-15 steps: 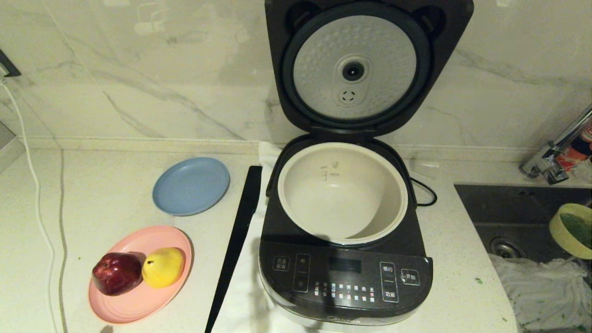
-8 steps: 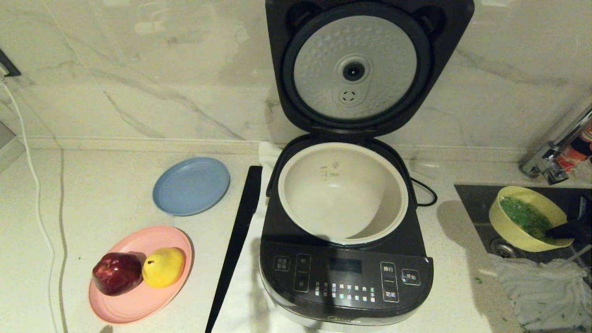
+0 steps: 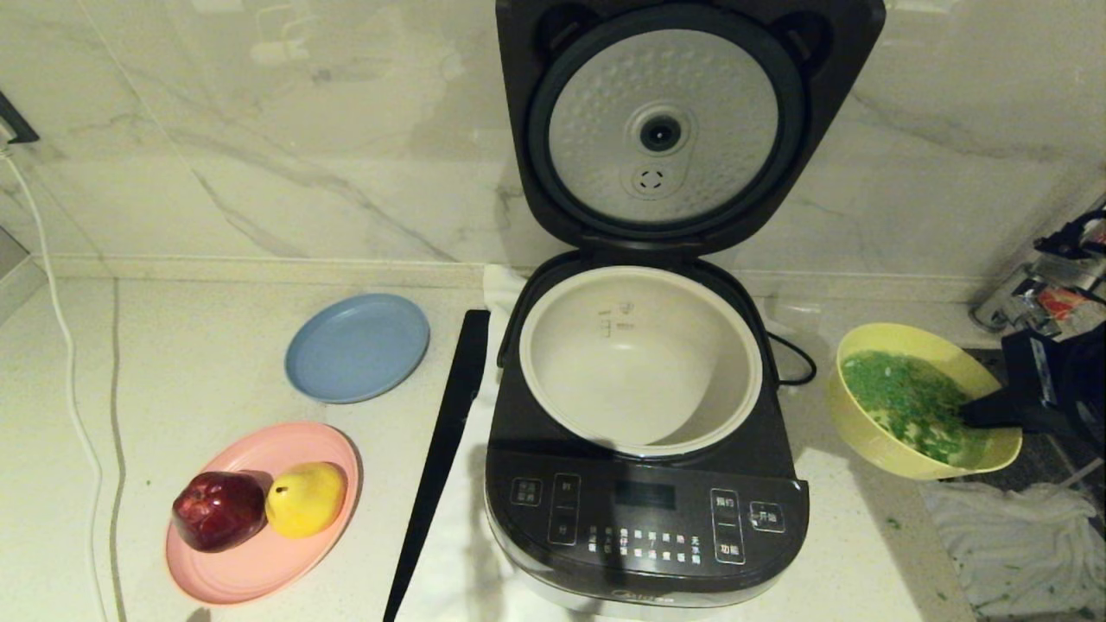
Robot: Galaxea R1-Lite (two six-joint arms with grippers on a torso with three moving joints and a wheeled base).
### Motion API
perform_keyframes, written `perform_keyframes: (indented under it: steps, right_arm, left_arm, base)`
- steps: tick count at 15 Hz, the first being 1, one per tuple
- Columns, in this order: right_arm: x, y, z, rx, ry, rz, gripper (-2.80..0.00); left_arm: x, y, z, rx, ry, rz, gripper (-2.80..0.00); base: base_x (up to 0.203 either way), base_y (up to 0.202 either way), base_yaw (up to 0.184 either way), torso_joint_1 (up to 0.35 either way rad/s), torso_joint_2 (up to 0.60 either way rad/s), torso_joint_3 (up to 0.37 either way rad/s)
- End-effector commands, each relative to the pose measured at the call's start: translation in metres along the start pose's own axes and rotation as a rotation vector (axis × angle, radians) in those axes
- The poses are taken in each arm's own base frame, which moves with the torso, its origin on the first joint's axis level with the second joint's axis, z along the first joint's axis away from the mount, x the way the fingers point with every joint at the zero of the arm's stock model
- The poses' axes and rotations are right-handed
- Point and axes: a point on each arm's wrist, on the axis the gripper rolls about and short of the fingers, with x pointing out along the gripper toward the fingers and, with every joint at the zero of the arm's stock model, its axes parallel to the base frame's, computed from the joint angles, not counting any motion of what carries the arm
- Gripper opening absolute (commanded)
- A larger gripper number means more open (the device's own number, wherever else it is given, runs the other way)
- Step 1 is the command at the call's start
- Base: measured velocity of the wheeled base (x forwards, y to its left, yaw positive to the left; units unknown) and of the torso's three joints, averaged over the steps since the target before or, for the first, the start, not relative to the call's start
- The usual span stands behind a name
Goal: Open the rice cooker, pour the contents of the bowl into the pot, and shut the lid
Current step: Pour the water from the bowl into the rice cooker
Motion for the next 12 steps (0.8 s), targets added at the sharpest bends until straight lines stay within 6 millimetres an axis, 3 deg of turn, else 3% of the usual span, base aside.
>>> perform_keyframes:
  steps: [1, 6, 12]
  right_arm:
    - [-0.009, 0.028, 0.000, -0.082, -0.014, 0.062, -2.80]
    - [0.000, 0.076, 0.006, -0.196, -0.045, 0.088, -2.80]
    - [0.033, 0.134, 0.007, -0.229, -0.055, 0.100, -2.80]
  left_arm:
    - [0.000, 0.000, -0.001, 0.000, 0.002, 0.001, -2.80]
    - [0.000, 0.000, -0.001, 0.000, 0.002, 0.001, -2.80]
    - [0.000, 0.000, -0.001, 0.000, 0.002, 0.001, -2.80]
  base:
    - [0.000, 0.000, 0.000, 0.000, 0.00, 0.000]
    - [0.000, 0.000, 0.000, 0.000, 0.00, 0.000]
    - [0.000, 0.000, 0.000, 0.000, 0.00, 0.000]
